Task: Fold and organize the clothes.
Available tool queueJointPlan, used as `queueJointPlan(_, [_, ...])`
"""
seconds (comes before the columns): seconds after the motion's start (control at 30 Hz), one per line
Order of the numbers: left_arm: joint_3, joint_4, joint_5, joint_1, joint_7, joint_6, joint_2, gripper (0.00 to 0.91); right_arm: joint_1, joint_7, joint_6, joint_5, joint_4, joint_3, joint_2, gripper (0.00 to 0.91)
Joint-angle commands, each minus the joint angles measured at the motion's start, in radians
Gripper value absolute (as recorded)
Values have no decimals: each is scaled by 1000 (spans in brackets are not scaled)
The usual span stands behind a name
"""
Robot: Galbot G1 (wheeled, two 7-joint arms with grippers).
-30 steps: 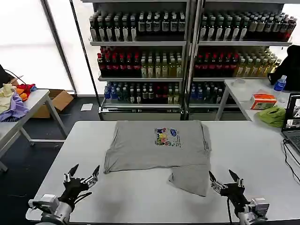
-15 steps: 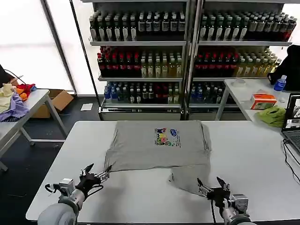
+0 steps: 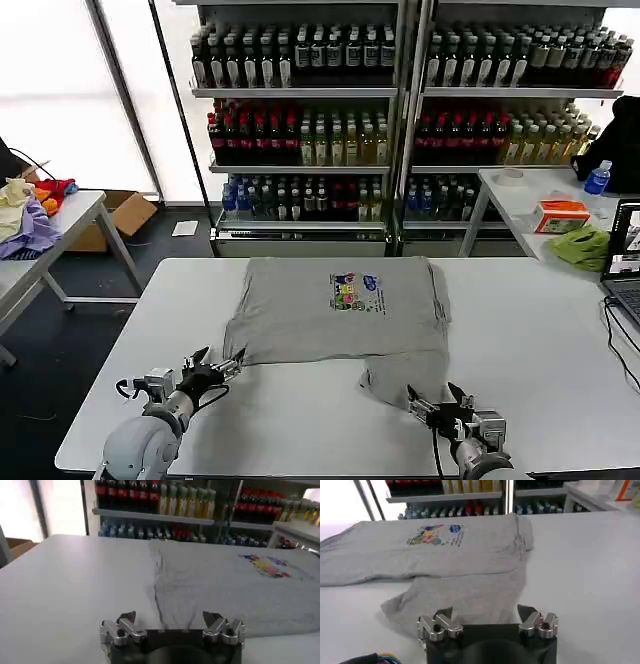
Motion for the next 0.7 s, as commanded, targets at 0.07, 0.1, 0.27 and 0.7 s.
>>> queueJointPlan(0.07, [27, 32, 23, 8, 1, -8, -24, 10, 5, 6, -11, 8, -15, -11, 4, 0])
queueJointPlan(0.1, [31, 28, 26, 12, 1, -10, -30, 10, 1, 6, -11, 8, -14, -9, 5, 0])
queueJointPlan(0.27, [47, 16, 39, 21, -2, -18, -41, 10, -20, 5, 5, 20, -13, 2, 10, 0])
queueJointPlan(0.7, [38, 40, 9, -3, -32, -73, -44, 10, -40, -89, 180, 70, -10, 21, 14, 0])
